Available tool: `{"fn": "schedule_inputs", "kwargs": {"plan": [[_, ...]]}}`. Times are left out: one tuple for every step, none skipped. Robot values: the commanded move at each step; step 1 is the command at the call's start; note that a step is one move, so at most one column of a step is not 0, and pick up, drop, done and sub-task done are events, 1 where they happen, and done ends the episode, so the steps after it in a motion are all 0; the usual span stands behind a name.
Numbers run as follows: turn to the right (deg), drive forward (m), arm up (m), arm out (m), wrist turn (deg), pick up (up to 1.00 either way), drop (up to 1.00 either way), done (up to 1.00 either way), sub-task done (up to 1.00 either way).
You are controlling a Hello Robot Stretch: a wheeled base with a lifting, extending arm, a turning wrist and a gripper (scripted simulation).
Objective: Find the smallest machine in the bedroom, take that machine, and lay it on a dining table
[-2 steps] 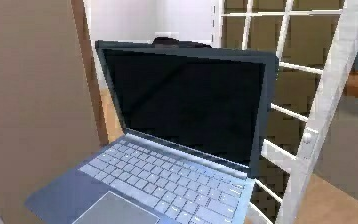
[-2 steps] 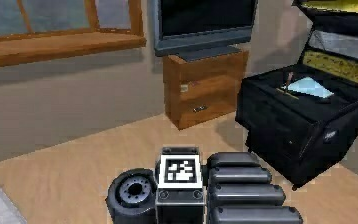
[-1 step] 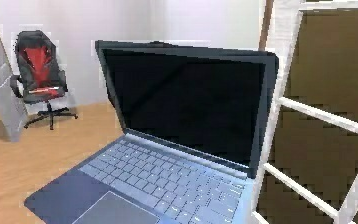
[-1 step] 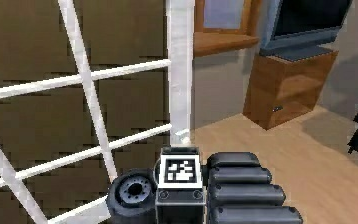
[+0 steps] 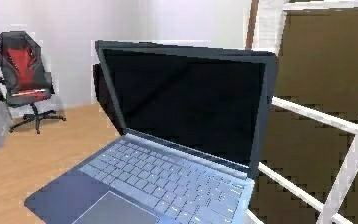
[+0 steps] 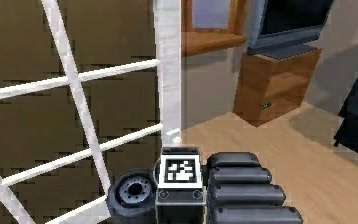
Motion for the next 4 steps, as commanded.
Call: {"fn": "schedule_inputs", "kwargs": {"plan": [[0.0,0.2,0.0,0.0,0.0,0.0,0.0,0.0,0.0],[-42.0,0.0,0.0,0.0,0.0,0.0,0.0,0.0,0.0],[0.0,0.75,0.0,0.0,0.0,0.0,0.0,0.0,0.0],[-21.0,0.0,0.0,0.0,0.0,0.0,0.0,0.0,0.0]]}}
